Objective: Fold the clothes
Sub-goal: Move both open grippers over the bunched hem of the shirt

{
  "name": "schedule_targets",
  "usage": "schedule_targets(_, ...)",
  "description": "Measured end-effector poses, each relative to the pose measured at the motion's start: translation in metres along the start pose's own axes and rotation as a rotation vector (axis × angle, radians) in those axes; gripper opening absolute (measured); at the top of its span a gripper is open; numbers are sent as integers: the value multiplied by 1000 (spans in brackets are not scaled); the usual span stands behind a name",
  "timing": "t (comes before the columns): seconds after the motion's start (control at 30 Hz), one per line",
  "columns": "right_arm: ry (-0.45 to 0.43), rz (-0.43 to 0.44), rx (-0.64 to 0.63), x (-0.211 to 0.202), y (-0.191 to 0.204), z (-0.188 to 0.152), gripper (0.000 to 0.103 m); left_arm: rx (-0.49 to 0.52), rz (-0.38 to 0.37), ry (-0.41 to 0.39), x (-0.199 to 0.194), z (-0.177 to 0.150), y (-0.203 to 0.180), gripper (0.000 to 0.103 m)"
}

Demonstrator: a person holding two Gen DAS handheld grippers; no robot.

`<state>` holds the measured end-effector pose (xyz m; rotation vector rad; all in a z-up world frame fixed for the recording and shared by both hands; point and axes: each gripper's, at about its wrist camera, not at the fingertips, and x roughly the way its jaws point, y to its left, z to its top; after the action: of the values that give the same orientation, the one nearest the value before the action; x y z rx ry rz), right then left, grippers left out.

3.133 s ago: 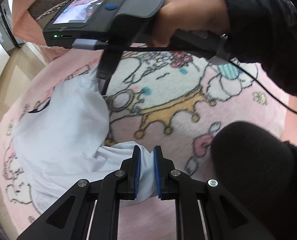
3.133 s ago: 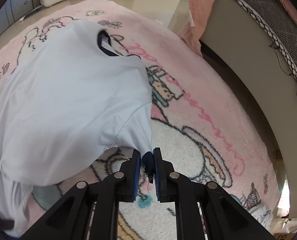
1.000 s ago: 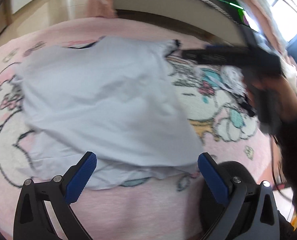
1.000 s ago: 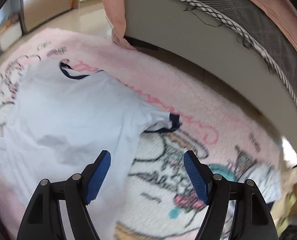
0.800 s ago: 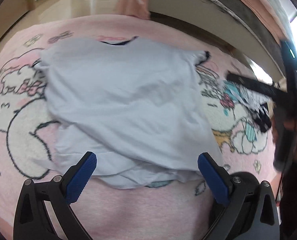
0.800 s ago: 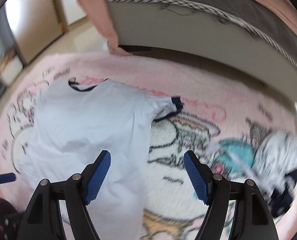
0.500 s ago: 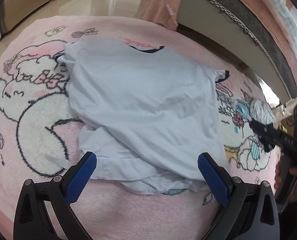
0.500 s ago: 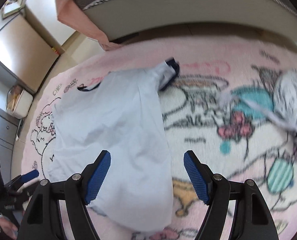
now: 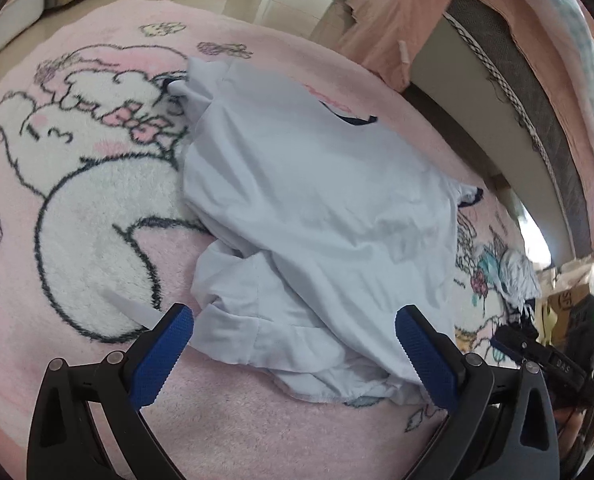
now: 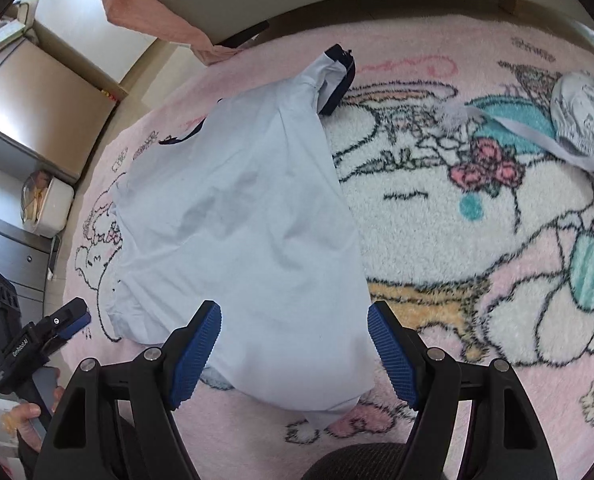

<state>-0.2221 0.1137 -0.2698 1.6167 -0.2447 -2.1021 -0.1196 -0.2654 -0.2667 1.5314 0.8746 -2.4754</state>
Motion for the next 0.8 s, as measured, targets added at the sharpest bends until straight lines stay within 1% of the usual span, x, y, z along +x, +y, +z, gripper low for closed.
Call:
schedule_targets(0.07,-7,24,30,0,-3,-2,76,-37,-8,7,4,0,10,103)
schedule_targets(0.13,-4,45,59,0,-5,-4,76,-80,-38,20,8,0,22,103)
schedule_targets(0.23,11,24,58,-2,-3,-8,76,-142,-43,42,10,3,40,103)
schedule_targets(0.33,19,8,40,-5,0,-13,76,-200,-61,22,4,2,57,103)
schedule_targets(0.43,11,-8,16,-7,-5,-20,76,-230,-70,1,1,-2,66,103)
schedule_targets(0.5,21,-7,33,-4,-13,-23,76,-235,-62,1,4,-4,67,103)
schedule_targets(0.57,30,-13,68,-3,-21,-24,76,-207,-45,9,8,-5,64,103)
schedule_targets(0.63,40,-18,103,-1,-29,-25,76,-158,-8,4,9,-5,58,103)
schedule_targets(0.73,64,-61,114,-2,-30,-30,76,-39,101,1,10,-9,41,103)
schedule_targets(0.8,83,-97,113,-3,-28,-34,76,106,228,4,13,-14,24,103)
